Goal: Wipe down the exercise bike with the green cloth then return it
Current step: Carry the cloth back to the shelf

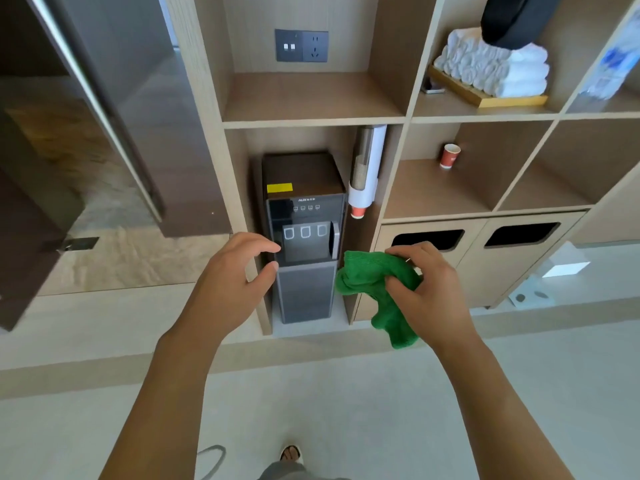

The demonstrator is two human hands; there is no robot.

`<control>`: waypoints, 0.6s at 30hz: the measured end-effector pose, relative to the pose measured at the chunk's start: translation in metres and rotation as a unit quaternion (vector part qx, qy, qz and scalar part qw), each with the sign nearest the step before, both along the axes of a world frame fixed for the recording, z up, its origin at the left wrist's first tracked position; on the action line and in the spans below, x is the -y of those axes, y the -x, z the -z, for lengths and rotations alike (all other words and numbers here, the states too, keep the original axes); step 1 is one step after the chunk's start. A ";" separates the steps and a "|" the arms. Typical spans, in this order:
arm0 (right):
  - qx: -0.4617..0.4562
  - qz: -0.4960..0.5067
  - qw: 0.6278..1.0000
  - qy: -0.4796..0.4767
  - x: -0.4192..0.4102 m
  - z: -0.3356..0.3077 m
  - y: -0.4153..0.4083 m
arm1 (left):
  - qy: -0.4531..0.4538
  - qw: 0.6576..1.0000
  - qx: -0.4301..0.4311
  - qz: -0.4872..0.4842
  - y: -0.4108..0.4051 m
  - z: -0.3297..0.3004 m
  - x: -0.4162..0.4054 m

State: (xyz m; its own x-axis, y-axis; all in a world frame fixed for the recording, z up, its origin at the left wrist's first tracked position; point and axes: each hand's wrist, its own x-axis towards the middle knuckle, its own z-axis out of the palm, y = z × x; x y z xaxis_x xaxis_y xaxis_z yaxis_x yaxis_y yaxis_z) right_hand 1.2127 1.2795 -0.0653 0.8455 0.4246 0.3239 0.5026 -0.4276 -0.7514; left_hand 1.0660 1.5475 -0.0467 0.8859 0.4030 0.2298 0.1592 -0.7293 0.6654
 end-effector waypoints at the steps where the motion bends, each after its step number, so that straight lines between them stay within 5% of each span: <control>1: 0.001 0.003 1.000 0.001 -0.011 -0.001 -0.011 | 0.002 1.000 -0.002 0.001 -0.010 0.000 -0.010; 18: 0.001 -0.051 0.998 0.022 -0.119 -0.006 -0.186 | -0.006 1.000 0.006 0.014 -0.186 -0.002 -0.081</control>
State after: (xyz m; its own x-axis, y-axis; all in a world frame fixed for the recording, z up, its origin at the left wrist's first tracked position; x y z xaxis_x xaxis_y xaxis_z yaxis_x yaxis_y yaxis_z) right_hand 1.3989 1.3989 -0.0590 0.7967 0.5220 0.3047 0.5465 -0.4068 -0.7320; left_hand 1.2519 1.6284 -0.0444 0.8945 0.3745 0.2442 0.1307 -0.7413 0.6584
